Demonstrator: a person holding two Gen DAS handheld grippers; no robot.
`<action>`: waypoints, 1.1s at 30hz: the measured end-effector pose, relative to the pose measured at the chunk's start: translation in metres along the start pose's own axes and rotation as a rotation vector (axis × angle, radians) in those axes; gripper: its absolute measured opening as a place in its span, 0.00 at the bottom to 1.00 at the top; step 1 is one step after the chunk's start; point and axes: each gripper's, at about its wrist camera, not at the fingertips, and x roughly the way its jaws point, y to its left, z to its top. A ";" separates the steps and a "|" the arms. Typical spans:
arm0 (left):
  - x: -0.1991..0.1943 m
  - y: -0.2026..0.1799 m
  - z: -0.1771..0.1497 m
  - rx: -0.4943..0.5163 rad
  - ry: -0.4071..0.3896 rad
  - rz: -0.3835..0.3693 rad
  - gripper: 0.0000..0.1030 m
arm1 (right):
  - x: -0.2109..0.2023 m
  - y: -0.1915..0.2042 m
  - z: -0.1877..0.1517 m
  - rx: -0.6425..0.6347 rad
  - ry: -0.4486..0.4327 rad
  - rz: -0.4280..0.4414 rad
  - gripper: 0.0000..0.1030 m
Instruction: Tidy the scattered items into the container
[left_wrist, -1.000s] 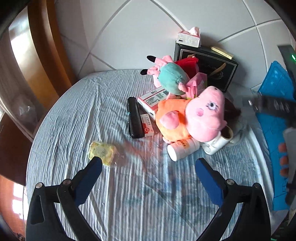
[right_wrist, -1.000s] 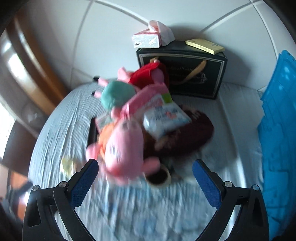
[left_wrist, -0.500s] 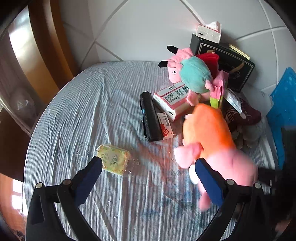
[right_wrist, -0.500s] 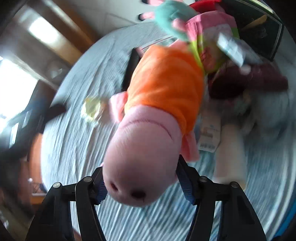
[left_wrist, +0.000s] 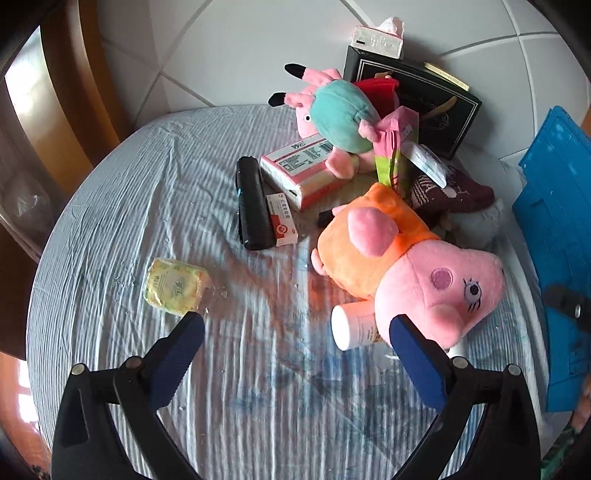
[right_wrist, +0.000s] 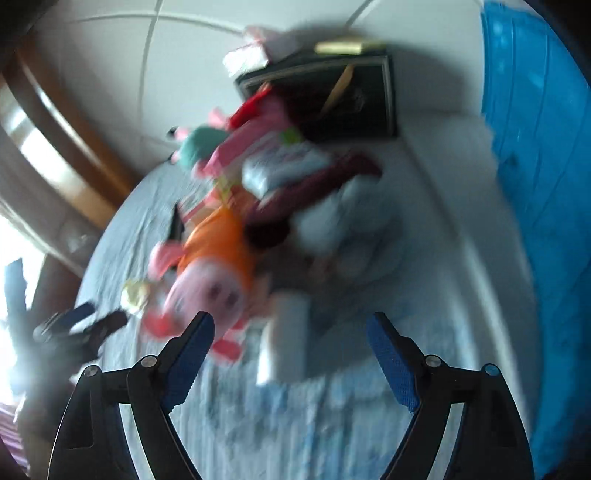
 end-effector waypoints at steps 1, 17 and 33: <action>0.001 0.001 0.006 -0.001 -0.019 0.015 0.99 | 0.002 -0.002 0.009 -0.007 -0.008 -0.006 0.83; 0.163 0.068 0.193 -0.099 -0.063 0.114 0.99 | 0.151 0.017 0.192 0.003 -0.147 0.001 0.82; 0.200 0.019 0.170 0.085 0.078 -0.002 0.46 | 0.245 0.000 0.169 0.186 0.218 0.138 0.61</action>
